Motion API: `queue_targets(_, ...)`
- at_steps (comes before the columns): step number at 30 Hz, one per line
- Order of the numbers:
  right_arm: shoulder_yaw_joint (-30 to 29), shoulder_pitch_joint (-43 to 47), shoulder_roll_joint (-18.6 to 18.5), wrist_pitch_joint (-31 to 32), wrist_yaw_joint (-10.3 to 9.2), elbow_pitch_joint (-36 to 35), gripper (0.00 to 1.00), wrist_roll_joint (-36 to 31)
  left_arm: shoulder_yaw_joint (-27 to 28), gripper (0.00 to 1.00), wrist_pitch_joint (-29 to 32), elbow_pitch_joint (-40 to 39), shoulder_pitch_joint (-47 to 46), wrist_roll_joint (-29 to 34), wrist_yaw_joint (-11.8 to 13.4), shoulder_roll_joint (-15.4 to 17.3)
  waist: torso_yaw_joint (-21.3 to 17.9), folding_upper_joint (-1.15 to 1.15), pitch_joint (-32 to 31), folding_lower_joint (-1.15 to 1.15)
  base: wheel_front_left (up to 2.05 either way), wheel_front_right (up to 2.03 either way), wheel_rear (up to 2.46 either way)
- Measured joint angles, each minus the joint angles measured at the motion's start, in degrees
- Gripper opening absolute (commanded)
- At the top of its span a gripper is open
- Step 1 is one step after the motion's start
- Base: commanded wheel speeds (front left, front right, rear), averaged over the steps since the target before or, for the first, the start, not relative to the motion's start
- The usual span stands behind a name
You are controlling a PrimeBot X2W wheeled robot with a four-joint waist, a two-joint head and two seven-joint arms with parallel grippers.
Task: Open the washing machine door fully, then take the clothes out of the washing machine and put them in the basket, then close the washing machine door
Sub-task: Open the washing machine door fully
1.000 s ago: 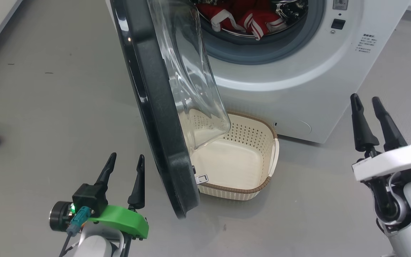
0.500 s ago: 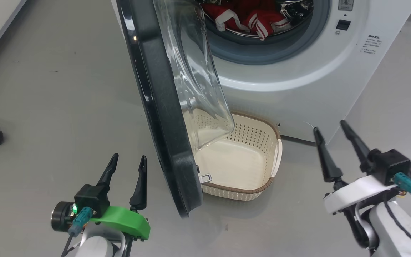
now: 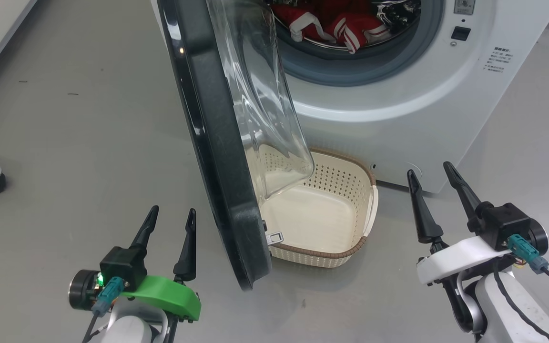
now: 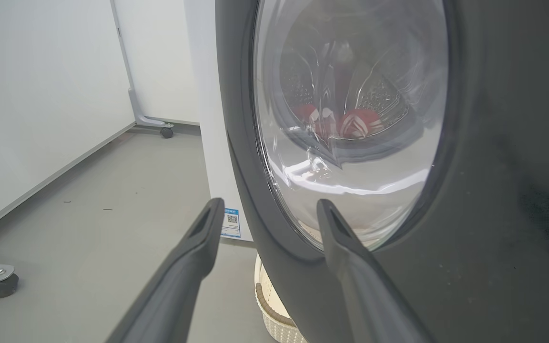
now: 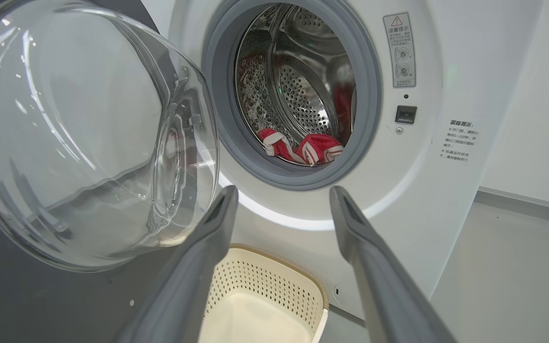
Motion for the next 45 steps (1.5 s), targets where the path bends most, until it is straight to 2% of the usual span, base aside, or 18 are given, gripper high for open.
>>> queue_targets(19, -3.0, 1.3, 2.5, 0.0, 0.29, -0.1, 1.00, -3.2, -0.1, 1.00, 0.0, 0.0, 0.0, -0.3, 0.0, 0.0, -0.1, 0.00, 0.1, 0.00, 0.00, 0.00, 0.00)
queue_targets(20, -3.1, 1.3, 2.6, 0.0, 0.38, -0.1, 1.00, -3.4, -0.1, 0.93, 0.0, 0.0, 0.0, -0.3, 0.0, 0.0, -0.1, 0.00, 0.1, 0.00, 0.00, 0.00, 0.00)
queue_targets(22, -3.3, 1.3, 2.7, 0.0, 0.85, -0.1, 1.00, -3.5, -0.1, 0.47, 0.0, 0.0, 0.0, -0.3, 0.0, 0.0, -0.1, 0.00, 0.1, 0.00, 0.00, 0.00, 0.00)
queue_targets(24, -3.4, 1.3, 2.9, 0.0, 1.12, -0.1, 1.00, -4.0, -0.1, 0.31, 0.0, 0.0, 0.0, -0.3, 0.0, 0.0, 0.0, 0.00, 0.1, 0.00, 0.00, 0.00, 0.00)
queue_targets(25, -3.4, 1.4, 3.0, 0.0, 1.13, 0.0, 1.00, -4.0, -0.1, 0.13, 0.0, 0.0, 0.0, -0.3, 0.0, 0.0, 0.0, 0.00, 0.1, 0.00, 0.00, 0.00, 0.00)
queue_targets(26, -3.5, 1.4, 3.1, 0.0, 1.24, 0.0, 1.00, -4.2, -0.1, 0.01, 0.0, 0.1, 0.0, -0.3, 0.0, 0.0, 0.0, 0.00, 0.1, 0.00, 0.00, 0.00, 0.00)
queue_targets(38, -4.7, 2.5, 4.4, 0.0, 2.91, 0.6, 1.00, -5.2, 1.1, 0.00, 0.0, -1.4, 0.0, -0.4, 0.7, 0.0, 0.3, 0.00, -0.1, 0.00, 0.00, 0.00, 0.00)
queue_targets(45, -5.4, 2.6, 4.7, 0.0, 3.69, 0.8, 1.00, -6.0, 4.0, 0.00, 0.0, -8.8, -0.5, -0.1, 1.3, 0.0, 0.6, 0.00, -0.3, 0.00, 0.00, 0.00, 0.00)
